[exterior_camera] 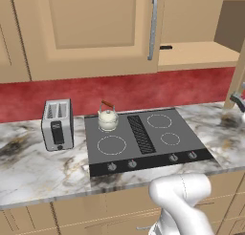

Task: Pick the pan from the cabinet and place it on the stove. Then turn on the stove burner for the pan.

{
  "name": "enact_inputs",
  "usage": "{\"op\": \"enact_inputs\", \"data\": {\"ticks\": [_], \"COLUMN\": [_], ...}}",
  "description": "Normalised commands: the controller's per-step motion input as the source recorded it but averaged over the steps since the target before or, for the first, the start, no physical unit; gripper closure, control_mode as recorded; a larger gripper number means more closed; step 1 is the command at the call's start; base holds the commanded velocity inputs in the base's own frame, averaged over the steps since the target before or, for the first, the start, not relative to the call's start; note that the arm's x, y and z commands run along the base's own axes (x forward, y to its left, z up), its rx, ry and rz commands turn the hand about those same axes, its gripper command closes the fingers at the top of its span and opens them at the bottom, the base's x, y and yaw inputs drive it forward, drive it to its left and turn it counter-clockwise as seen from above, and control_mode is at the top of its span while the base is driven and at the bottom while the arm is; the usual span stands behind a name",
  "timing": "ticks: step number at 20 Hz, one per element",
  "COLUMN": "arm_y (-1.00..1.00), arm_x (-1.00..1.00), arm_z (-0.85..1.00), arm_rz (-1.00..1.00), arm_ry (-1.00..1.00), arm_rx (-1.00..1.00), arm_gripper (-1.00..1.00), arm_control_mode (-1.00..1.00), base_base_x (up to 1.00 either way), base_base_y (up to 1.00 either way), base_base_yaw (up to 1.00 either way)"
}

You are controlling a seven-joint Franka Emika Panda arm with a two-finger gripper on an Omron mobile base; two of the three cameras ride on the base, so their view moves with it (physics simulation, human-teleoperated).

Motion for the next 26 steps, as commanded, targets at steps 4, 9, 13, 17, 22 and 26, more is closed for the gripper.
{"op": "enact_inputs", "data": {"ticks": [4,9,13,17,22,26], "arm_y": [0.8,0.63,0.25,0.01,-0.29,-0.46], "arm_x": [0.44,0.63,0.61,0.64,0.52,0.34], "arm_z": [-0.29,-0.36,-0.41,-0.13,0.0,-0.05], "arm_rz": [-0.24,-0.23,-0.32,-0.38,-0.38,-0.39], "arm_ry": [0.24,0.15,0.15,0.25,0.31,0.25], "arm_rx": [-0.31,-0.3,-0.27,-0.26,-0.18,-0.14], "arm_gripper": [-1.0,-1.0,-1.0,-1.0,-1.0,-1.0], "arm_control_mode": [-1.0,-1.0,-1.0,-1.0,-1.0,-1.0], "base_base_x": [0.0,0.0,0.0,0.0,0.0,0.0], "base_base_y": [0.0,0.0,0.0,0.0,0.0,0.0], "base_base_yaw": [0.0,0.0,0.0,0.0,0.0,0.0]}}
